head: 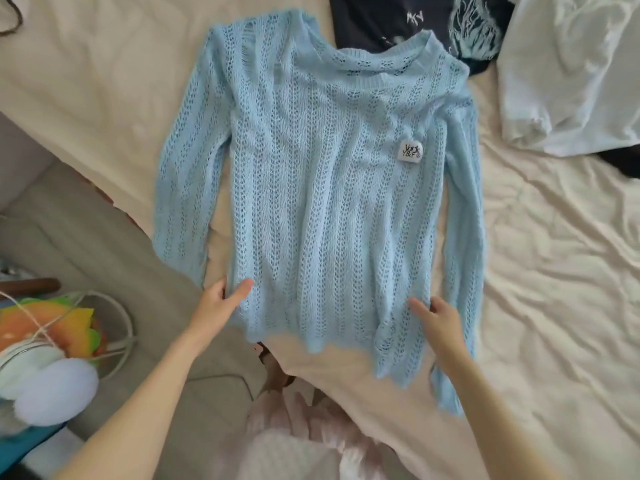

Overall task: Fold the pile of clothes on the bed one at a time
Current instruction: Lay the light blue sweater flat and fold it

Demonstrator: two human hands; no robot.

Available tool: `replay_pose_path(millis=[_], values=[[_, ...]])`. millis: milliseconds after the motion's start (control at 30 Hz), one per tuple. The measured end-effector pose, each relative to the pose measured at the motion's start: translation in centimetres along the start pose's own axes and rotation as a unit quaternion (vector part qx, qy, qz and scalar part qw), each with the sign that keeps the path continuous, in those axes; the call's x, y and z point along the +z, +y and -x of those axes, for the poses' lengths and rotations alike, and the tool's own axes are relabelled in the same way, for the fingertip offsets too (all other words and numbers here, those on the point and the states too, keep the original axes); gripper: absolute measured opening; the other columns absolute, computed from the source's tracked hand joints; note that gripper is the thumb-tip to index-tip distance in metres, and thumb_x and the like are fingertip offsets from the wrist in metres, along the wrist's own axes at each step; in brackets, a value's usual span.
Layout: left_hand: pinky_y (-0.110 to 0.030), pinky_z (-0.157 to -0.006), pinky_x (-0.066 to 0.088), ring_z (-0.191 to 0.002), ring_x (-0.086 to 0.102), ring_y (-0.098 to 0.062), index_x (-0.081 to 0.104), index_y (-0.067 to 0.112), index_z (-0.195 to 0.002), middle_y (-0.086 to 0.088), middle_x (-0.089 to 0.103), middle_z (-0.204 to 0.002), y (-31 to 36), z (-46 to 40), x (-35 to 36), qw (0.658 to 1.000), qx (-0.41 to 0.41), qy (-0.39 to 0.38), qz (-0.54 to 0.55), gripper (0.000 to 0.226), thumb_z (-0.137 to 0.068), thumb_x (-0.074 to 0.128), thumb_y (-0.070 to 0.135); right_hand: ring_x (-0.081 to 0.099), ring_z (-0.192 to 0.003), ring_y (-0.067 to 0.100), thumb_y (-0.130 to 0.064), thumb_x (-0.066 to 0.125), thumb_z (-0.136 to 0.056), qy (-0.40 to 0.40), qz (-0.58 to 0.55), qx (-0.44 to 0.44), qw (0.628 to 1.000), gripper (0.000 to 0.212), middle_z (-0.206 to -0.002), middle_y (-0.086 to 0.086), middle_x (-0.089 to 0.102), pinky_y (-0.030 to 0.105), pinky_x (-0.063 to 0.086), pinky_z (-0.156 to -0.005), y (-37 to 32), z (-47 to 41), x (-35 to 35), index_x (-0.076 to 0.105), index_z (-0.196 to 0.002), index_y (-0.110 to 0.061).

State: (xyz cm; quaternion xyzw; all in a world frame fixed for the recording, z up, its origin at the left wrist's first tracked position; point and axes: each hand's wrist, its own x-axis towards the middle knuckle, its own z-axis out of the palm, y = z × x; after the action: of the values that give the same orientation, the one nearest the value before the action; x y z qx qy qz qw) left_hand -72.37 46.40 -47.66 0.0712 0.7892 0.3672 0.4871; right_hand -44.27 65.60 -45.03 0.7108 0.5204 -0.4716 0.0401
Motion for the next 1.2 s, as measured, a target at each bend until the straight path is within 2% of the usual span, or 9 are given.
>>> replay_pose_path(millis=[100, 200, 300, 567, 700, 833, 1000, 1133, 1200], values=[[-0.01, -0.059, 0.042, -0.07, 0.056, -0.003, 0.06, 0.02, -0.09, 0.007, 0.061, -0.08, -0.5, 1.1, -1.7, 0.999, 0.017, 0.05, 0.007, 0.013, -0.09, 0.057, 0.032, 0.053, -0.082, 0.027, -0.021, 0.051, -0.094, 0.126, -0.037, 0.033, 0.991, 0.025, -0.087, 0.018, 0.056, 0.037, 0.039, -0.071, 1.0, 0.6, -0.4, 0.057, -0.096, 0.003], [-0.007, -0.052, 0.042, -0.063, 0.056, 0.005, 0.057, 0.015, -0.095, 0.011, 0.06, -0.077, -0.2, 2.0, -3.5, 0.991, 0.031, 0.111, 0.068, 0.014, -0.095, 0.051, 0.028, 0.054, -0.09, 0.031, -0.024, 0.051, -0.094, 0.22, -0.034, 0.043, 0.974, 0.024, -0.087, 0.015, 0.055, 0.033, 0.032, -0.071, 1.9, 1.1, -1.9, 0.057, -0.095, -0.001], [-0.007, -0.056, 0.039, -0.071, 0.05, -0.004, 0.051, 0.01, -0.097, 0.007, 0.053, -0.079, -0.1, 2.3, -4.8, 0.986, 0.061, 0.153, 0.01, 0.016, -0.1, 0.043, 0.024, 0.055, -0.093, 0.038, -0.03, 0.052, -0.094, 0.23, 0.007, 0.042, 0.972, 0.031, -0.093, 0.026, 0.061, 0.038, 0.035, -0.074, 2.8, 1.3, -3.3, 0.059, -0.091, 0.0], [-0.03, -0.073, 0.032, -0.084, 0.046, -0.02, 0.041, 0.015, -0.103, -0.006, 0.05, -0.095, -1.1, 2.2, -5.1, 0.964, 0.055, 0.25, -0.077, 0.01, -0.097, 0.047, 0.02, 0.054, -0.096, 0.04, -0.028, 0.05, -0.095, 0.249, 0.003, 0.082, 0.965, 0.032, -0.101, 0.029, 0.061, 0.04, 0.036, -0.078, 4.0, 1.4, -2.8, 0.058, -0.092, 0.002], [-0.032, -0.06, 0.036, -0.071, 0.048, -0.021, 0.043, 0.012, -0.098, -0.003, 0.051, -0.082, -1.3, 1.5, -4.4, 0.977, -0.036, 0.174, -0.12, 0.01, -0.092, 0.051, 0.015, 0.053, -0.106, 0.041, -0.023, 0.05, -0.095, 0.217, 0.052, 0.108, 0.969, 0.03, -0.112, 0.028, 0.059, 0.042, 0.039, -0.084, 3.5, 1.5, -2.4, 0.055, -0.111, 0.002], [-0.035, -0.082, 0.045, -0.09, 0.056, -0.016, 0.048, 0.013, -0.106, -0.001, 0.058, -0.098, 0.7, -0.6, -4.4, 0.993, -0.104, 0.045, -0.024, 0.018, -0.091, 0.056, 0.017, 0.039, -0.126, 0.039, -0.016, 0.054, -0.091, 0.277, 0.138, -0.02, 0.951, 0.048, -0.135, 0.025, 0.045, 0.048, 0.029, -0.103, 0.3, 1.8, -1.1, 0.043, -0.136, -0.002], [-0.015, -0.066, 0.038, -0.083, 0.052, 0.001, 0.053, 0.02, -0.114, 0.014, 0.057, -0.095, 5.9, -4.9, -4.1, 0.999, -0.03, 0.04, -0.013, 0.025, -0.094, 0.052, 0.036, 0.022, -0.143, 0.032, -0.025, 0.05, -0.096, 0.192, 0.266, -0.218, 0.919, 0.054, -0.153, 0.017, 0.028, 0.048, 0.013, -0.116, -5.6, 1.5, 4.1, 0.036, -0.144, -0.007], [-0.01, -0.05, 0.029, -0.053, 0.04, 0.002, 0.048, 0.017, -0.072, 0.01, 0.045, -0.064, 8.6, -7.3, -3.7, 0.997, 0.016, 0.074, 0.036, 0.032, -0.089, 0.059, 0.042, 0.008, -0.147, 0.025, -0.037, 0.036, -0.1, 0.073, 0.349, -0.321, 0.878, 0.055, -0.159, 0.008, 0.014, 0.048, 0.001, -0.117, -10.1, 0.9, 9.7, 0.024, -0.15, -0.018], [-0.012, -0.054, 0.03, -0.055, 0.039, -0.001, 0.043, 0.017, -0.068, 0.008, 0.043, -0.063, 9.2, -7.8, -4.0, 0.99, 0.039, 0.093, 0.095, 0.036, -0.087, 0.063, 0.039, 0.004, -0.147, 0.024, -0.04, 0.033, -0.1, 0.041, 0.363, -0.358, 0.859, 0.055, -0.159, 0.006, 0.011, 0.049, -0.001, -0.116, -12.3, 0.6, 12.3, 0.02, -0.15, -0.021]])
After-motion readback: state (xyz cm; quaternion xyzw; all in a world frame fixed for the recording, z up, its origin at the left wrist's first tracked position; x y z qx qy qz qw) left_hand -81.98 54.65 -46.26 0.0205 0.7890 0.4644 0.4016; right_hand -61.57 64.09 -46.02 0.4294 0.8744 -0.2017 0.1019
